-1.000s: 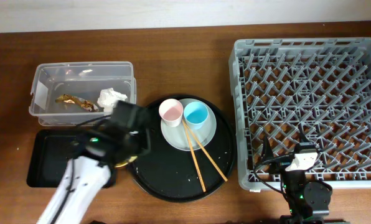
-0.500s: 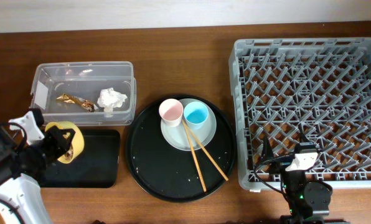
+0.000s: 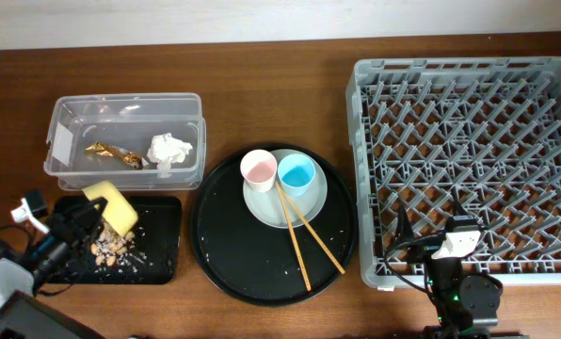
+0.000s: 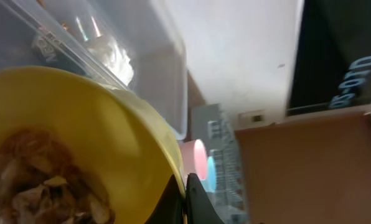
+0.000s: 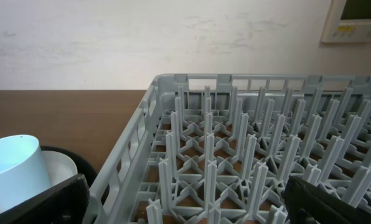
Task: Sort waste into correct bins and load items into the dishwasher rack
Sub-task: 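Lift the yellow bowl left and tip its food onto the black tray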
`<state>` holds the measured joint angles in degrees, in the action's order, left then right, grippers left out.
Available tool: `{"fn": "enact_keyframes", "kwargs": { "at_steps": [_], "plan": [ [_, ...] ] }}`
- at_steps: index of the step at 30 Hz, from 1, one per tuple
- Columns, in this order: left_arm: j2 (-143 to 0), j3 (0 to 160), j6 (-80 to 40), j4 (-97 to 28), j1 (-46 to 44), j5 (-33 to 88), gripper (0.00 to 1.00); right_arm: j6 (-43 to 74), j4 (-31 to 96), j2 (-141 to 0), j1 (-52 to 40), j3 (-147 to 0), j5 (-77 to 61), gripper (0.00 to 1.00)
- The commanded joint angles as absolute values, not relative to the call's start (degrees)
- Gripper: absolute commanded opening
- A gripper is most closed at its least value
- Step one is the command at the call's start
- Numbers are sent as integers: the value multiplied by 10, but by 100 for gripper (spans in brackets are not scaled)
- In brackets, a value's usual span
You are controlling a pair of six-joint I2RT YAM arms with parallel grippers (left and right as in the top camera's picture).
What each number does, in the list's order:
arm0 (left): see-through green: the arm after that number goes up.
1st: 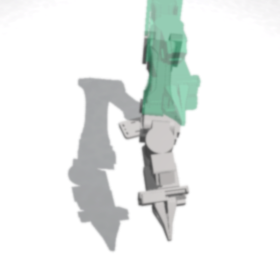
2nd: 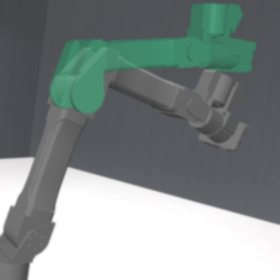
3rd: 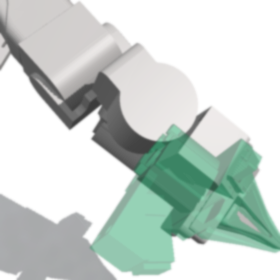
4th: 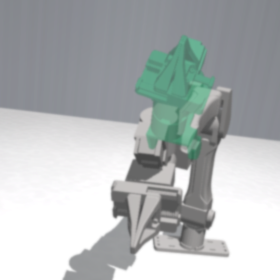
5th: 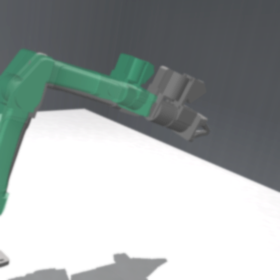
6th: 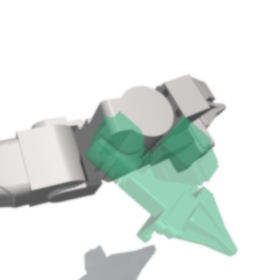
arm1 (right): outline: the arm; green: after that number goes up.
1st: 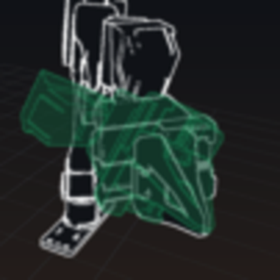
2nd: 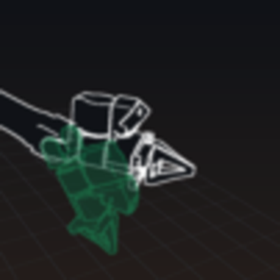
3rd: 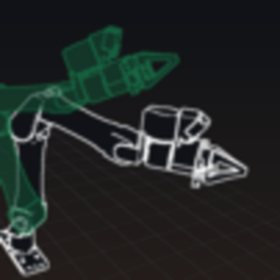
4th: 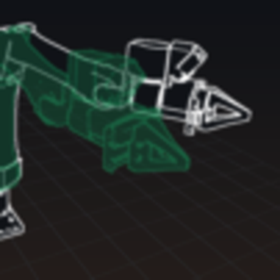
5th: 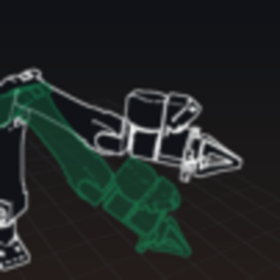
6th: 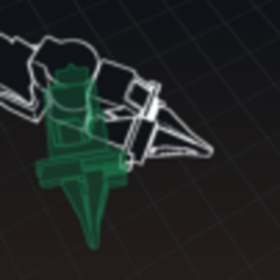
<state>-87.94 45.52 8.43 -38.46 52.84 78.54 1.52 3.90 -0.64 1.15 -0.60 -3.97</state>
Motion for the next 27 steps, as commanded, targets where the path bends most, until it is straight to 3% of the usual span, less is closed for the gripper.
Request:
{"fn": "enact_keyframes", "kwargs": {
  "at_steps": [1,12,27],
  "plan": [
    [-896,451,109,-384,543,874,0,18,42,-3,15,-3,-39,98],
    [-896,450,113,-442,592,902,0,18,42,-3,15,-3,-39,98],
    [-896,450,158,-516,590,902,0,18,42,-3,15,-3,-39,98]
  ]
}}
